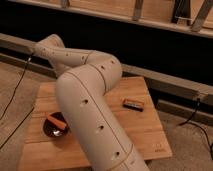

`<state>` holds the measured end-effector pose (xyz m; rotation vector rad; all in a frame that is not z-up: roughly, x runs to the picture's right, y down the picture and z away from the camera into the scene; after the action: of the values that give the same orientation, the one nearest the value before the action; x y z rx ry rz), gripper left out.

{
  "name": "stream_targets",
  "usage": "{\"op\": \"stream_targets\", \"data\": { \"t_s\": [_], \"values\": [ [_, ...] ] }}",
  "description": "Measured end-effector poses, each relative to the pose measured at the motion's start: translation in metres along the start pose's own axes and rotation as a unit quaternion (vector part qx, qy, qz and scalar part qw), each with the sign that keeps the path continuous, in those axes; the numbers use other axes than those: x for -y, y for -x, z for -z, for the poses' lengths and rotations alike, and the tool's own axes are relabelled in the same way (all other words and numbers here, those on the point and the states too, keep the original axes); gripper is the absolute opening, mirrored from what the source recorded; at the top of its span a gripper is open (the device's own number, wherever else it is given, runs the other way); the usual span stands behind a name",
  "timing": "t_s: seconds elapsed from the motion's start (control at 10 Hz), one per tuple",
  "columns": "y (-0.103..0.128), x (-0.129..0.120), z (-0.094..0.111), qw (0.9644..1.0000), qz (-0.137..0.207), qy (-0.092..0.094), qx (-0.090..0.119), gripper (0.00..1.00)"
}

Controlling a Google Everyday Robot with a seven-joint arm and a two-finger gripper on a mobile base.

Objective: Place the white sponge in the ceramic cup

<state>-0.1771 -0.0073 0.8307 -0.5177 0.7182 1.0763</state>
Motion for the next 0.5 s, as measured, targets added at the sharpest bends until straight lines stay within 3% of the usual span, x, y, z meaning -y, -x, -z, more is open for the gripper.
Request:
{"op": "stream_targets", "data": {
  "t_s": [0.4, 0.5],
  "values": [
    [-0.001, 0.0058, 0.0043, 0.9997, -0.019, 0.004, 0.016, 0.0],
    [-0.0005, 0.0079, 0.0074, 0.9991, -0.03, 0.009, 0.03, 0.0]
  ]
}}
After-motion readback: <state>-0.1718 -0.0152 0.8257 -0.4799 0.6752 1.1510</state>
